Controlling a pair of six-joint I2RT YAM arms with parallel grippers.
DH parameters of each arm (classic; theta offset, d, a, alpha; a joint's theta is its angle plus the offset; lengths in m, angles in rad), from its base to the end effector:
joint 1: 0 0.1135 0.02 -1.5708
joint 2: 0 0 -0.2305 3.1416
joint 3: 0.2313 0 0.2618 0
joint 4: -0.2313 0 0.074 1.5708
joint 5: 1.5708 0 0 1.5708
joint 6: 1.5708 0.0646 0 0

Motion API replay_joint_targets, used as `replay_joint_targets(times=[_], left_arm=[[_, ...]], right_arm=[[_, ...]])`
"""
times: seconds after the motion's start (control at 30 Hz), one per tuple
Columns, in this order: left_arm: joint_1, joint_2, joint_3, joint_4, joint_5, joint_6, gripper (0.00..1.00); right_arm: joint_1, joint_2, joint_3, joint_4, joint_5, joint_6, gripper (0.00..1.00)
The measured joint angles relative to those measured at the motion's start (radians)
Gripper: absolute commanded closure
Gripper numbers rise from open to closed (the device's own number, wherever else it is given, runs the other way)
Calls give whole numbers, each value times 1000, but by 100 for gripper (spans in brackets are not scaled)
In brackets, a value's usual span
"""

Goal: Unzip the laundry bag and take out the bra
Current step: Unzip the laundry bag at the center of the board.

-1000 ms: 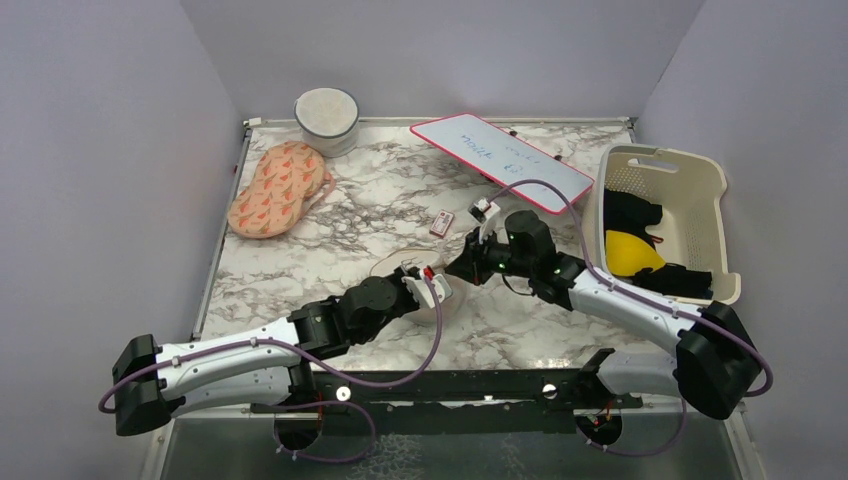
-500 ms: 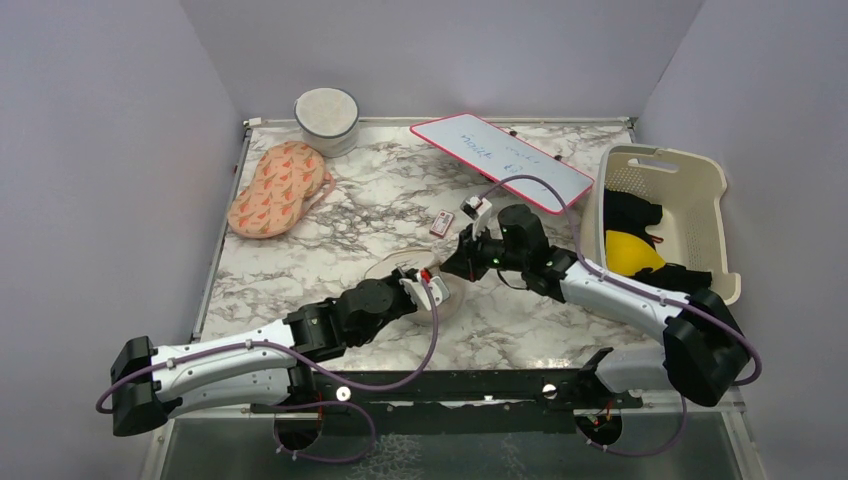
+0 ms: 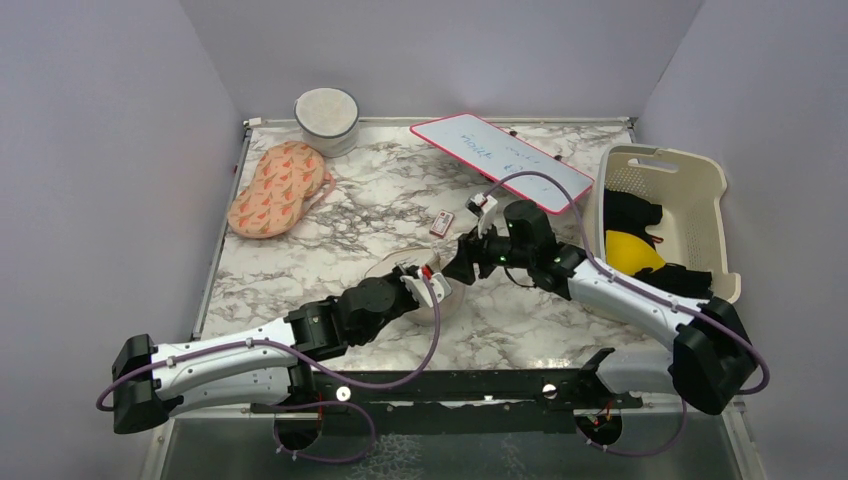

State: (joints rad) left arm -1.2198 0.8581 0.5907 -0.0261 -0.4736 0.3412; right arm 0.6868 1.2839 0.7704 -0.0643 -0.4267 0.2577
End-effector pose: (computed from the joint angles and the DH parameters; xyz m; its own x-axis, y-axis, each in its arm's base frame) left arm 0.1160 -0.2310 0.2404 0.1357 0.4956 -0.8579 0.6793 0.5838 0.4447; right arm 0.2285 0.2220 0.1891 -0.6238 -0.2115 -0.7524 -0.7097 0.5564 0.4321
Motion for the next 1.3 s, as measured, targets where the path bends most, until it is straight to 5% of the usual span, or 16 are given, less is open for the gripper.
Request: replay_joint_targets(times=[0.27, 0.87, 1.13, 1.3], left_arm=[[0, -1, 5, -6, -13, -14, 100], [0, -32, 8, -13, -14, -18, 100], [2, -56, 8, -13, -37, -17, 95], [2, -66, 8, -13, -58, -14, 81]], right_arm=[[-1, -76, 0, -7, -10, -41, 23], [103, 71, 77, 165, -31, -184, 23], [124, 161, 77, 306, -23, -158, 52], [132, 178, 58, 380, 33, -57, 73]])
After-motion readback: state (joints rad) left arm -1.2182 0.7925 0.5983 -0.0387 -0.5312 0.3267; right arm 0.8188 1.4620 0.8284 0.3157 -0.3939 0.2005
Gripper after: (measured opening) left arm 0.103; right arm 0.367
